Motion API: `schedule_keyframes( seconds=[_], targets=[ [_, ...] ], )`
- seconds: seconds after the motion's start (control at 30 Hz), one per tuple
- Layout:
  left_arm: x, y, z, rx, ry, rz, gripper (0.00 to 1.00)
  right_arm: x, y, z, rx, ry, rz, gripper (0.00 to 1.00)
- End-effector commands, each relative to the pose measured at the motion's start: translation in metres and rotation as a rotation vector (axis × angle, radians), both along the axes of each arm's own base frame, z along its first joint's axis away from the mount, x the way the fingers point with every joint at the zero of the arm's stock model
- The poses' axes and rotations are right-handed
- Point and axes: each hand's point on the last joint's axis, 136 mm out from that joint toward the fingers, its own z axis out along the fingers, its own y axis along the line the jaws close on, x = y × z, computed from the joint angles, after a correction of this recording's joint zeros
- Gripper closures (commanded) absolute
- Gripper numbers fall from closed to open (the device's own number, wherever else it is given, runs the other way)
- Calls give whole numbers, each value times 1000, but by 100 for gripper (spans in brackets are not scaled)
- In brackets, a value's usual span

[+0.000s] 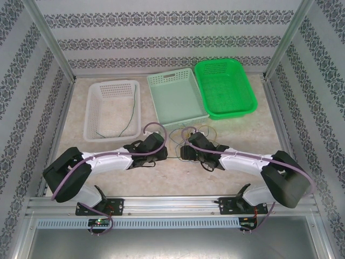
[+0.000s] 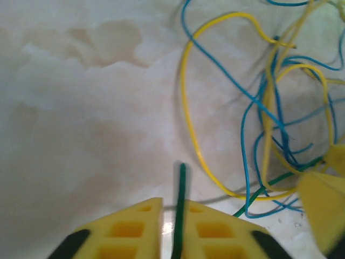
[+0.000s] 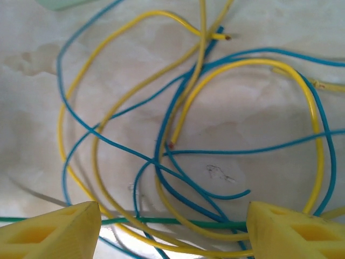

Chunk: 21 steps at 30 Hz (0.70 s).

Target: Untangle the cables

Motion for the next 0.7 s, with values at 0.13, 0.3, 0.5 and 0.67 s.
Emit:
schedule_keyframes(
  seconds=[0.13,0.3,0.5,0.67],
  targets=[
    [-3,19,51,88,-130,-57,100,5,-29,-21,-17,74,-188,33],
    [-9,51,105,146,-252,-44,100,3,-38,-24,-3,79,-230,33],
    [-14,81,168,154,-385,-9,100,4,-40,-26,-11,86,-234,32],
    [-17,100,206,176,-449,7,100,4,-40,-30,-10,98,-238,32]
  ],
)
